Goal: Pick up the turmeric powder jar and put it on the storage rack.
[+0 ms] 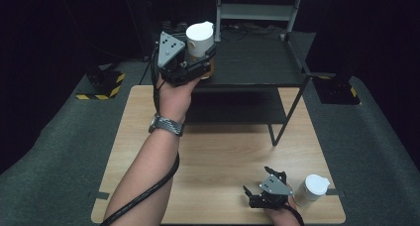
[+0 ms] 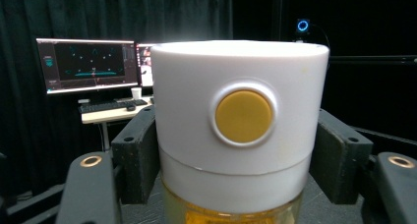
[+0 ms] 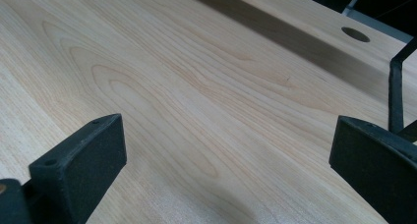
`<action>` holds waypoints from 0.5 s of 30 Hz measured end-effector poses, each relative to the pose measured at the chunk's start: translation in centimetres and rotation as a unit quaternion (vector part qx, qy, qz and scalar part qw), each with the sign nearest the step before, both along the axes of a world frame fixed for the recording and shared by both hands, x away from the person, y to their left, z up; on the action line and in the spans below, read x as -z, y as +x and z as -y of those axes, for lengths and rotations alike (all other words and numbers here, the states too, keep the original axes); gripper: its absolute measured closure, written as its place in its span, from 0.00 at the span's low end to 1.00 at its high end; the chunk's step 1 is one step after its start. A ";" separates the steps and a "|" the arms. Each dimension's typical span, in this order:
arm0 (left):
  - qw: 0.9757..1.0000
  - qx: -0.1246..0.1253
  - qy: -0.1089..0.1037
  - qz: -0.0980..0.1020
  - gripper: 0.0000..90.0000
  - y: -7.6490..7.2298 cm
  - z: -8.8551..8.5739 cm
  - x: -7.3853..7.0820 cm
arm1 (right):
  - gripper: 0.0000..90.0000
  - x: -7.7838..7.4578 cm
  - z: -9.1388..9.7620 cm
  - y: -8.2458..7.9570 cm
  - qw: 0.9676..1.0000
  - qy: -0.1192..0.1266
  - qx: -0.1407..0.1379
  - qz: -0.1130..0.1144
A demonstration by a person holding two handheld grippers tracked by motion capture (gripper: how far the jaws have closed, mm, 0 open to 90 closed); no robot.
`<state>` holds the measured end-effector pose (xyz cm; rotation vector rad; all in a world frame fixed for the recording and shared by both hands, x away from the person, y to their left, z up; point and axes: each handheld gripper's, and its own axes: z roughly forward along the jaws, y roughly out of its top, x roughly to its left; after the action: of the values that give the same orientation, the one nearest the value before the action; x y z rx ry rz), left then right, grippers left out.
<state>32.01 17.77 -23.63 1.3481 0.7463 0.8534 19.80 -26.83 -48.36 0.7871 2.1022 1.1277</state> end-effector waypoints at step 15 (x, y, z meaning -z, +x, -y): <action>1.000 0.000 0.002 -0.015 0.34 1.1 0.8 -0.1 | 0.00 0.0 0.1 0.0 1.000 0.002 0.000 0.000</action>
<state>33.10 17.00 -23.56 1.3668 0.7670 0.8367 19.81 -26.90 -48.38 0.7881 2.1011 1.1320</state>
